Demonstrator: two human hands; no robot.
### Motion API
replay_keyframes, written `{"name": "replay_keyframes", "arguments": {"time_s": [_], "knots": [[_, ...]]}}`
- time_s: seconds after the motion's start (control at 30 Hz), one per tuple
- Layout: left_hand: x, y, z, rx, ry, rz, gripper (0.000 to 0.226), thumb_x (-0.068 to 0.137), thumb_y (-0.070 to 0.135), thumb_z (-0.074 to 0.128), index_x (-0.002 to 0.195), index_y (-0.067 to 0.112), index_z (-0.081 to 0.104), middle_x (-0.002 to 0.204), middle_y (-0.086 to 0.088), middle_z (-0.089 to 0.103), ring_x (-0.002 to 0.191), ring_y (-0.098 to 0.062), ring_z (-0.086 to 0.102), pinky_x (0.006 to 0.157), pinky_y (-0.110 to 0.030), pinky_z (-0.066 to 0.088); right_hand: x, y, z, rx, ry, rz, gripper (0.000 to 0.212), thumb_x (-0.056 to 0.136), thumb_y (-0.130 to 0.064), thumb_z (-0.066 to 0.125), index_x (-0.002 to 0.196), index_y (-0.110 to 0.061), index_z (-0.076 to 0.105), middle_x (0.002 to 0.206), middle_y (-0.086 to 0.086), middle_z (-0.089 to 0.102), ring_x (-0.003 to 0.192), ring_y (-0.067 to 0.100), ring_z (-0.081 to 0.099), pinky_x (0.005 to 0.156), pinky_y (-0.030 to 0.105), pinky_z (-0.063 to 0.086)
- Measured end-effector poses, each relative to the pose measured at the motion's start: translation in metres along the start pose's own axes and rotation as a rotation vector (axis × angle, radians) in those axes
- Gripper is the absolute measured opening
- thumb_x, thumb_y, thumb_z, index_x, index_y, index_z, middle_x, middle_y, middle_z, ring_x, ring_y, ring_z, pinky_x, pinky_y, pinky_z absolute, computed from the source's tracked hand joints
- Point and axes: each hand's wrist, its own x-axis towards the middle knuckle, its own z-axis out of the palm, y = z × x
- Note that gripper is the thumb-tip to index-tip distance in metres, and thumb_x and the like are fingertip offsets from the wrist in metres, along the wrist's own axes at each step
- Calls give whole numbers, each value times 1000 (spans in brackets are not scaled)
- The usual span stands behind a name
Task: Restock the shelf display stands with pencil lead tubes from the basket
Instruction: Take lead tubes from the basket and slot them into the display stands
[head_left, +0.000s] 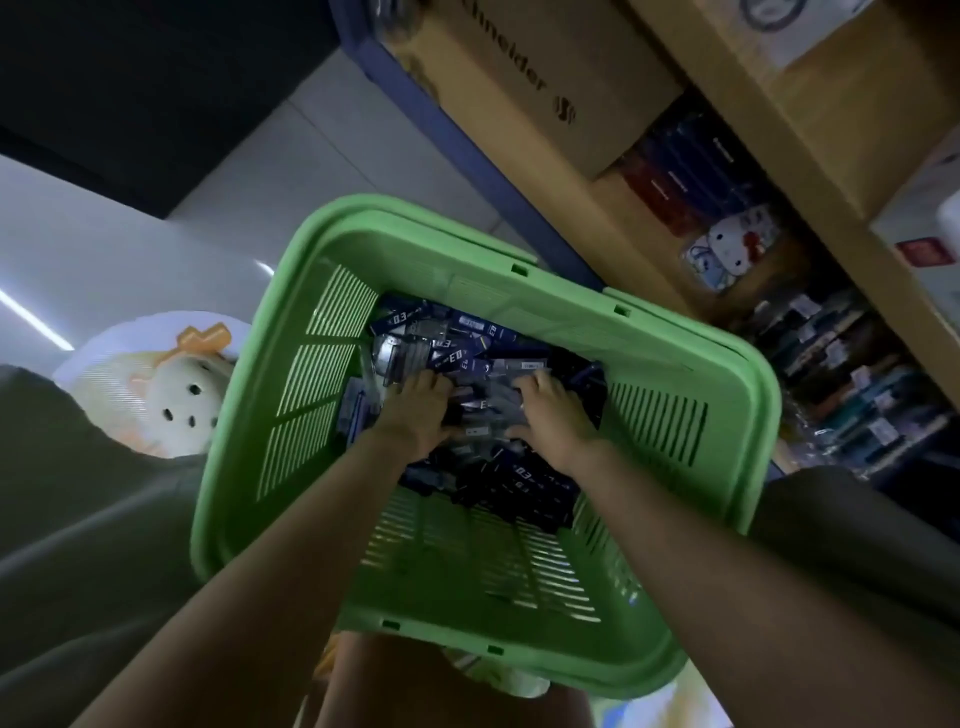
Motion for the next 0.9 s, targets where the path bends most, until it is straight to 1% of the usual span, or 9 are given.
{"name": "replay_keyframes", "arguments": {"time_s": [0.17, 0.33, 0.43, 0.5, 0.57, 0.63, 0.77, 0.83, 0.9], "knots": [[-5, -9, 9, -231, 87, -115, 47, 100, 27, 42, 141, 7, 29, 142, -16, 42, 126, -32, 45, 104, -44, 33, -1, 0, -5, 22, -15, -65, 41, 95, -24, 54, 127, -2, 40, 128, 17, 43, 118, 30, 43, 97, 34, 36], [-28, -1, 4, -924, 211, -192, 22, 98, 10, 44, 117, 1, 37, 104, -14, 53, 89, -25, 51, 77, -39, 44, -14, -10, -12, 290, 69, -18, 27, 99, -19, 48, 119, -2, 42, 103, 11, 49, 90, 24, 50, 72, 31, 37], [-51, 13, -9, -1277, 250, -234, 11, 98, 16, 48, 105, 10, 42, 83, -3, 51, 73, -16, 50, 71, -31, 50, -30, -26, -22, 645, 73, 47, 42, 99, -28, 47, 131, -2, 36, 119, 12, 50, 109, 24, 51, 93, 38, 38], [-71, 24, -17, -1499, 211, -206, 18, 96, 26, 53, 106, 11, 47, 77, 0, 50, 66, -12, 48, 65, -23, 49, -42, -38, -31, 826, 27, 70, 67, 98, -36, 46, 148, -3, 16, 153, 12, 24, 140, 26, 26, 111, 38, 24], [-89, 34, -23, -1680, 168, -176, 21, 95, 29, 53, 104, 11, 50, 78, -1, 51, 70, -13, 47, 75, -28, 47, -52, -45, -34, 871, 23, 57, 76, 96, -41, 47, 151, -7, 6, 159, 9, 10, 145, 25, 14, 115, 38, 19], [-102, 40, -28, -1833, 140, -138, 20, 94, 28, 54, 98, 9, 51, 78, -4, 52, 72, -15, 46, 79, -33, 42, -62, -54, -39, 883, 31, 37, 76, 95, -44, 48, 151, -9, 10, 158, 8, 14, 144, 25, 18, 115, 41, 21], [-121, 50, -33, -1918, 147, -60, 19, 93, 27, 55, 98, 8, 53, 87, -9, 62, 80, -19, 57, 82, -32, 48, -84, -69, -48, 934, 13, -28, 52, 93, -41, 53, 134, -11, 43, 133, 11, 54, 122, 25, 52, 104, 47, 41], [-129, 55, -34, -1873, 161, -38, 20, 94, 26, 54, 99, 6, 53, 84, -7, 63, 76, -16, 60, 77, -29, 51, -93, -71, -48, 958, 15, -57, 63, 85, -56, 55, 132, -14, 46, 130, 10, 56, 119, 24, 54, 102, 49, 43], [-138, 58, -34, -1806, 150, -17, 48, 87, 35, 60, 114, -4, 49, 77, -4, 61, 66, -12, 58, 65, -25, 48, -104, -69, -51, 963, 19, -73, 84, 74, -73, 52, 133, -14, 46, 131, 9, 56, 120, 24, 55, 102, 47, 44]]}}
